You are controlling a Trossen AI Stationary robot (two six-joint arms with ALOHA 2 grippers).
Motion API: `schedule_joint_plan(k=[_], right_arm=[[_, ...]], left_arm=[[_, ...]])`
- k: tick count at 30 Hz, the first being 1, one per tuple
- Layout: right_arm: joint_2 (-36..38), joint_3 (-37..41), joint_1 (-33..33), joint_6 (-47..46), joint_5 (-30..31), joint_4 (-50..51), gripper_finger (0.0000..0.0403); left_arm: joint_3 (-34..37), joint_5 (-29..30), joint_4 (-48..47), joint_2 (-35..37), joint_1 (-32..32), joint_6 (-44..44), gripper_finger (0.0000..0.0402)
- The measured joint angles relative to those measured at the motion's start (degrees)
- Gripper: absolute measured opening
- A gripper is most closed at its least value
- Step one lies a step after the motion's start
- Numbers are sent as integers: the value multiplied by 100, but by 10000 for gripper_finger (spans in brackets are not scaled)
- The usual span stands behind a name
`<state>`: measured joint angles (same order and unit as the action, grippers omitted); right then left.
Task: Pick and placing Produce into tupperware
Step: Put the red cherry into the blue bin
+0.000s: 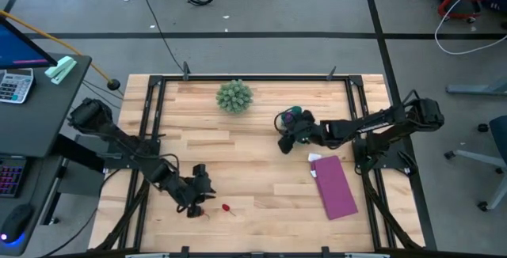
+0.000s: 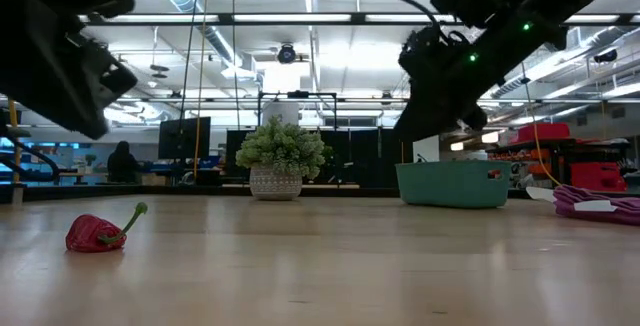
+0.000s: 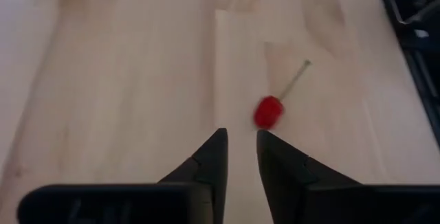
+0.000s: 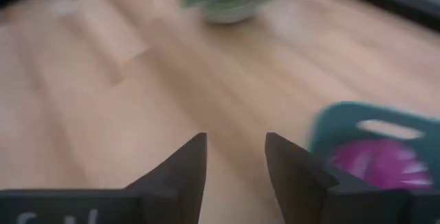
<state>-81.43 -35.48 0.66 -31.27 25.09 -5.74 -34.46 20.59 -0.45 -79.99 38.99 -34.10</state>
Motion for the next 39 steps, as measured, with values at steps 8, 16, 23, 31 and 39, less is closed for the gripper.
schedule_joint_plan(k=[8, 16, 23, 31, 39], right_arm=[[0, -2, -671, -39, -124, -12, 158], [0, -2, -1049, -63, 172, -13, 158], [0, -2, -1099, -65, 206, -13, 158], [2, -2, -1094, -67, 213, -13, 158], [2, -2, -1094, -67, 215, -13, 158]], left_arm=[[0, -3, 16, 0, 838, -227, 133], [-13, 310, 765, -662, 1269, -422, 148], [-9, 384, 1297, -1442, 1232, -275, 136], [-11, 384, 1955, -1755, 1227, -269, 145], [-11, 532, 1937, -1754, 1219, -276, 116]])
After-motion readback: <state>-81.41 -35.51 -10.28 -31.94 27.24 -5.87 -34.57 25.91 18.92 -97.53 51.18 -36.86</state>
